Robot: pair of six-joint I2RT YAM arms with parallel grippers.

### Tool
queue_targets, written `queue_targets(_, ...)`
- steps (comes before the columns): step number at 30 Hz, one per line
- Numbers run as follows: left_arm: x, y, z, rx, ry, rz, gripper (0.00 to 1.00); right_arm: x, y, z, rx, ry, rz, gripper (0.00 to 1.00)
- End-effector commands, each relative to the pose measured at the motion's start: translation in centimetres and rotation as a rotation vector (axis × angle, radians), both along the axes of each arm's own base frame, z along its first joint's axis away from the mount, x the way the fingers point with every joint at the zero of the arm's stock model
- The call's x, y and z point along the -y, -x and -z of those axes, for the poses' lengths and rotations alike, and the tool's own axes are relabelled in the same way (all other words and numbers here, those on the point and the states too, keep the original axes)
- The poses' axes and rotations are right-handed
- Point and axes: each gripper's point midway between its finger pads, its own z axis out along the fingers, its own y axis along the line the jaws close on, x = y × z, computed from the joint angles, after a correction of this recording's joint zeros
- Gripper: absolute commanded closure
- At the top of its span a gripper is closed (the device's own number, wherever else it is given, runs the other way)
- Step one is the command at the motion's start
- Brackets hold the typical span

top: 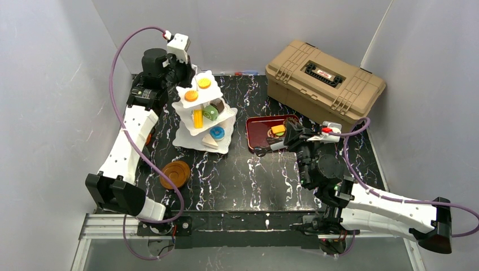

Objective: Serve the afternoon tea
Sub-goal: Adjust the desert table at the center of the board.

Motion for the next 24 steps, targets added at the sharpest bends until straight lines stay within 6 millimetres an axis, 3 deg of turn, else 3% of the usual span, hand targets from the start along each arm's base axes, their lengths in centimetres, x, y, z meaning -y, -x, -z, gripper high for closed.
queue_targets(1, -2.4, -1.1, -5.0, 0.142, 0.039, -0.22, 1.0, 0.5, 0.0, -0.8, 0.012, -0.064, 0.019, 0.99)
queue_targets(3, -2.8, -1.2, -7.0, 0.204, 0.089, -0.313, 1.0, 0.4, 0.0, -0.9, 0.012, -0.061, 0.019, 0.99)
queue_targets(6, -3.2, -1.3, -8.5, 0.22, 0.142, -0.415, 1.0, 0.5, 0.0, -0.8, 0.011, -0.058, 0.019, 0.99)
queue_targets(12, 0.0, -0.8, -10.3, 0.223, 0.142, -0.435, 1.0, 0.6, 0.0, -0.9, 0.011, -0.058, 0.021, 0.99)
queue_targets(18, 1.3, -0.8, -8.9, 0.208, 0.12, -0.465, 1.0, 1.0, 0.0, -0.9, 0.011, -0.049, 0.031, 0.99)
queue_targets(24, 1.1, -1.6, -6.2, 0.159, 0.131, -0.533, 0.91, 1.5, 0.1, -0.9, 0.009, -0.045, 0.041, 0.99)
